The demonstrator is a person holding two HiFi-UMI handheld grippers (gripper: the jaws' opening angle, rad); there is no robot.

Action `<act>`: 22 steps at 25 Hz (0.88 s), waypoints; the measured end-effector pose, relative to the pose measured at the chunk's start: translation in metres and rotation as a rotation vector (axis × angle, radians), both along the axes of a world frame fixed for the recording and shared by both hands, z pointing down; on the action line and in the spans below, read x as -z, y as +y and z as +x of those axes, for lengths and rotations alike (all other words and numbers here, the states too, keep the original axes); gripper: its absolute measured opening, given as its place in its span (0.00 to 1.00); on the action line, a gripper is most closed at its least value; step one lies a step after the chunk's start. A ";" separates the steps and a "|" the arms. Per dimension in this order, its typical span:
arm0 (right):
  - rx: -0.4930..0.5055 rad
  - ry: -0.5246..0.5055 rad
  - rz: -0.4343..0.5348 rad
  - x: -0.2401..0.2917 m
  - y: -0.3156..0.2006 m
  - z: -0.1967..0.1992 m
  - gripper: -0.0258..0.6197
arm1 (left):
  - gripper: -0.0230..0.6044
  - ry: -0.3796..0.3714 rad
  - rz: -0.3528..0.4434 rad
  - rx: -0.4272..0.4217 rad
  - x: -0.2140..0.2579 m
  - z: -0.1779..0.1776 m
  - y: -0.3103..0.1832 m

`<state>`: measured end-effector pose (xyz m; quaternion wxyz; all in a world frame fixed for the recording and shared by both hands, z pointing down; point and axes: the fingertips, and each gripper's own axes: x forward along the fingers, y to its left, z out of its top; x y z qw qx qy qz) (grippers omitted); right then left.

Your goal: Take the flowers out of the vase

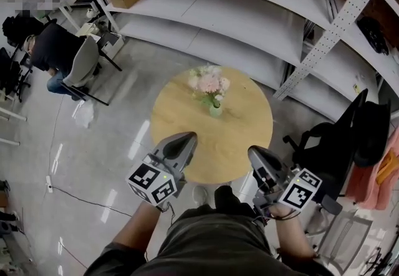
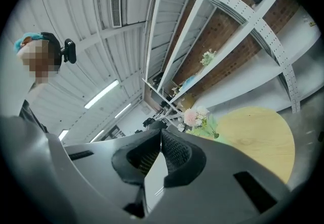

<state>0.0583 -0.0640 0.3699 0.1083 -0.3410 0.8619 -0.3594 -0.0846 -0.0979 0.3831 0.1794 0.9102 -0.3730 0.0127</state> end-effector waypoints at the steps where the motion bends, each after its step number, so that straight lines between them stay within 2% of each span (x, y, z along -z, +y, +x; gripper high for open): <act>1: 0.014 -0.002 -0.006 -0.003 -0.008 0.002 0.07 | 0.05 -0.014 -0.010 0.014 -0.007 0.001 -0.008; 10: 0.174 0.008 -0.069 -0.028 -0.082 0.030 0.07 | 0.05 -0.085 -0.095 0.175 -0.082 0.019 -0.084; 11: 0.187 0.012 -0.077 -0.031 -0.086 0.031 0.07 | 0.09 -0.090 -0.107 0.184 -0.090 0.020 -0.088; 12: 0.200 0.016 -0.084 -0.034 -0.088 0.032 0.07 | 0.17 -0.094 -0.117 0.190 -0.099 0.021 -0.092; 17: 0.233 0.041 -0.128 -0.054 -0.094 0.039 0.07 | 0.34 -0.117 -0.147 0.192 -0.138 0.029 -0.117; 22: 0.230 0.068 -0.172 -0.074 -0.093 0.047 0.07 | 0.55 -0.152 -0.150 0.172 -0.169 0.046 -0.142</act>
